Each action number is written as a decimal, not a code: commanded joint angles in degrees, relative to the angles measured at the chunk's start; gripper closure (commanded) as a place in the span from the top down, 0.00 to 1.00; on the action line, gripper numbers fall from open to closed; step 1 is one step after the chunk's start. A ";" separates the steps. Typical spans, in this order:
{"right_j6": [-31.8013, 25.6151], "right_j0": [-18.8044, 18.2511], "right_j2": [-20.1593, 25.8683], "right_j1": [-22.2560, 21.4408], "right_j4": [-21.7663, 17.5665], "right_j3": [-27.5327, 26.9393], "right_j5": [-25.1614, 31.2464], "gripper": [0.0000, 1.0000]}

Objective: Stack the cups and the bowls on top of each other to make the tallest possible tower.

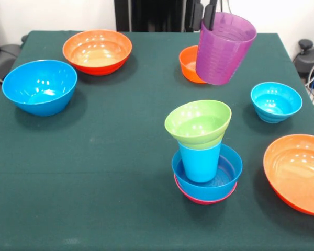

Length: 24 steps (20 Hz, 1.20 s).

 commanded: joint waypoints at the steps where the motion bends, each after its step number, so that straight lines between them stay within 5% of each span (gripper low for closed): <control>1: -7.89 -1.10 5.90 2.34 -3.44 -0.21 7.87 0.00; 24: -8.56 -2.06 6.94 4.58 -5.01 -3.36 8.86 0.00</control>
